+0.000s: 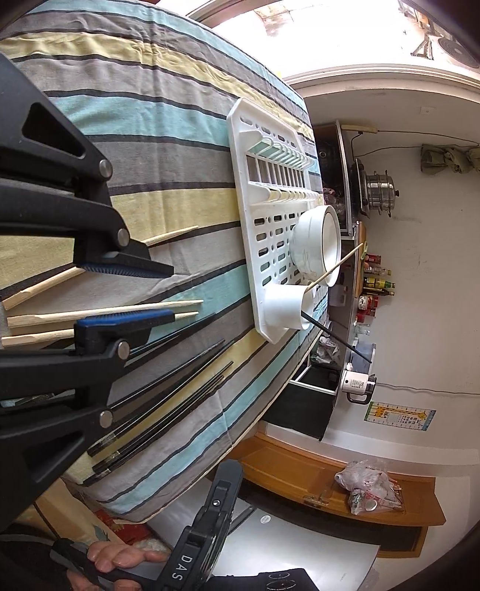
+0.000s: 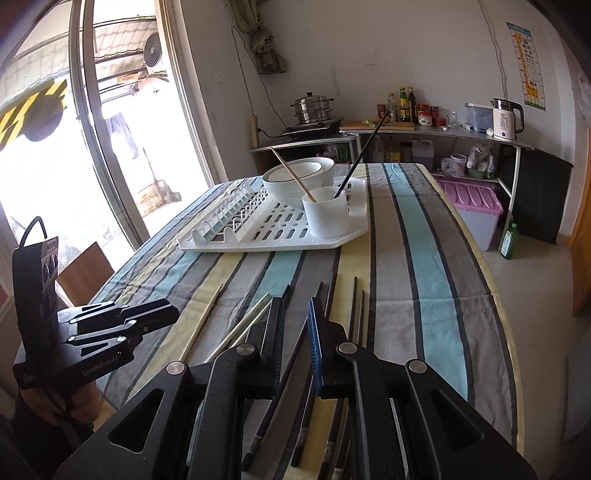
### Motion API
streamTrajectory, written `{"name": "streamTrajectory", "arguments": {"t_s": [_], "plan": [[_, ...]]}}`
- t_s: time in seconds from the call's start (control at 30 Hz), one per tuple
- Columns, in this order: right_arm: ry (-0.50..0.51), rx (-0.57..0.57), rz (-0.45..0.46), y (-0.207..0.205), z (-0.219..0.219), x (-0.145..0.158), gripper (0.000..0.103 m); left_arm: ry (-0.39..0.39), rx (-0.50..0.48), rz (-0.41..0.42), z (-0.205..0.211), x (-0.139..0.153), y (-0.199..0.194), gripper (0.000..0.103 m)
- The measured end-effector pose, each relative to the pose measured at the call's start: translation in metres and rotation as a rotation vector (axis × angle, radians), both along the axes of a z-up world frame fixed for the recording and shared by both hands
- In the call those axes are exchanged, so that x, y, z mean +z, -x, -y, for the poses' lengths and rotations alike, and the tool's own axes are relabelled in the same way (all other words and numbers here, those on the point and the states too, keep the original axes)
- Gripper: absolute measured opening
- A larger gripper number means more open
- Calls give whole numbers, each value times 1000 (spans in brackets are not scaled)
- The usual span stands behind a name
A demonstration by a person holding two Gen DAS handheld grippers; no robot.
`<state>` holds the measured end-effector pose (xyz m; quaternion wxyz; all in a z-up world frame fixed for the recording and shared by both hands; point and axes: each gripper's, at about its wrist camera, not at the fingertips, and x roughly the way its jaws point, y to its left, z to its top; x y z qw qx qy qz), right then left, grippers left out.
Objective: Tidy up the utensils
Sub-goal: 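Lower both chopsticks into the white cup and open both tools, then grasp another wooden chopstick with the left tool while the right tool grasps a black chopstick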
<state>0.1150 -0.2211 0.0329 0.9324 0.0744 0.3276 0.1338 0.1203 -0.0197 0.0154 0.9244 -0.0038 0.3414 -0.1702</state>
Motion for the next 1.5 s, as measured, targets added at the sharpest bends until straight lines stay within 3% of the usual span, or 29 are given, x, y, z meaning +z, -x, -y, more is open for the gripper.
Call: {"name": "streamTrajectory", "arguments": {"t_s": [0.23, 0.63, 1.03, 1.37, 1.5], "plan": [[7, 18, -29, -9, -7, -10, 13, -16, -10, -24, 9, -10, -4, 23], [32, 40, -198, -55, -24, -55, 13, -96, -51, -130, 31, -35, -47, 24], [75, 24, -300, -88, -32, -78, 13, -128, -79, -206, 44, -49, -71, 24], [115, 15, -320, -102, -38, -81, 13, -236, -111, -175, 56, -53, -74, 24], [137, 10, -321, -106, -42, -81, 13, -234, -116, -181, 56, -53, -76, 24]]}}
